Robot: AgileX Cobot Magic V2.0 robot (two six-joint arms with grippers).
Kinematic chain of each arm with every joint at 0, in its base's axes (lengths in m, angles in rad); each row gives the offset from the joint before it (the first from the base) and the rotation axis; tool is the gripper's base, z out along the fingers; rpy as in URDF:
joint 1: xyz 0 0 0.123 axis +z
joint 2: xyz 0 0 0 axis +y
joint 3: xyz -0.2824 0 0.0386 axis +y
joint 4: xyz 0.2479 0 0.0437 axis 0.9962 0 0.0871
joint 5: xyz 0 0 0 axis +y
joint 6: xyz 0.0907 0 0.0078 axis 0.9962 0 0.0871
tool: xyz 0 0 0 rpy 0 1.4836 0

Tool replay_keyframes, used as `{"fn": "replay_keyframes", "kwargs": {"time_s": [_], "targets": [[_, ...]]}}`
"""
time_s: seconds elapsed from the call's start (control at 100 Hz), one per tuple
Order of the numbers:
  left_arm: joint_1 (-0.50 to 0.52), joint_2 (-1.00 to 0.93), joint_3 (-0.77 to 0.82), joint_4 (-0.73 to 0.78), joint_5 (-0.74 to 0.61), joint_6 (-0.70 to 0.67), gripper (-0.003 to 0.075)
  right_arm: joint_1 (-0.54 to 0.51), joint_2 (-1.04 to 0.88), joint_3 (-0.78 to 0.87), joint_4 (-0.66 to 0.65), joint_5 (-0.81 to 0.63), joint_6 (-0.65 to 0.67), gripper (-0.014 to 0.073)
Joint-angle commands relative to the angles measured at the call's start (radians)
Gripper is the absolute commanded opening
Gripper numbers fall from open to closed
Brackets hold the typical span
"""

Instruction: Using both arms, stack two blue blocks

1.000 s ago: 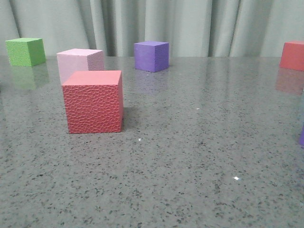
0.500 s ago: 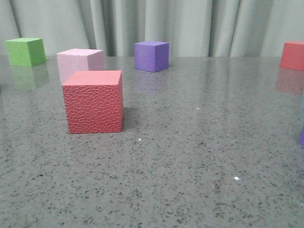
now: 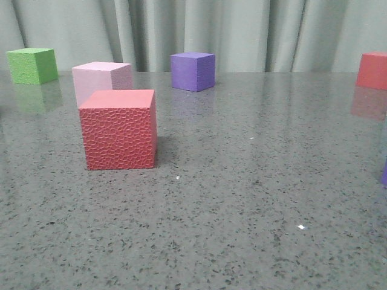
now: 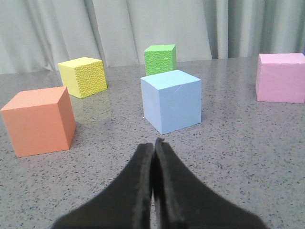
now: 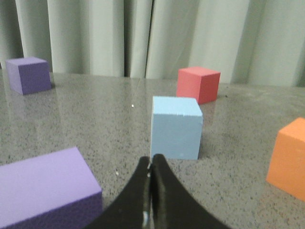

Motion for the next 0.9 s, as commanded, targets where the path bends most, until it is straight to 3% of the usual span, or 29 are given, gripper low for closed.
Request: {"fn": "replay_keyframes", "kwargs": {"time_s": [0.0, 0.27, 0.53, 0.89], "targets": [[-0.003, -0.036, 0.024, -0.047, -0.096, -0.007, -0.001, -0.005, -0.015, 0.001, -0.012, -0.119, 0.004, -0.0069], [-0.003, -0.034, -0.024, -0.124, -0.076, -0.007, -0.002, -0.005, -0.014, -0.03, -0.007, -0.101, 0.004, -0.0069], [-0.003, -0.002, -0.194, -0.129, 0.094, -0.007, -0.002, -0.005, 0.016, -0.198, 0.007, 0.138, 0.004, -0.0058], [-0.003, 0.205, -0.473, -0.146, 0.279, -0.007, -0.002, -0.005, 0.166, -0.494, 0.015, 0.389, 0.004, -0.0058]]}}
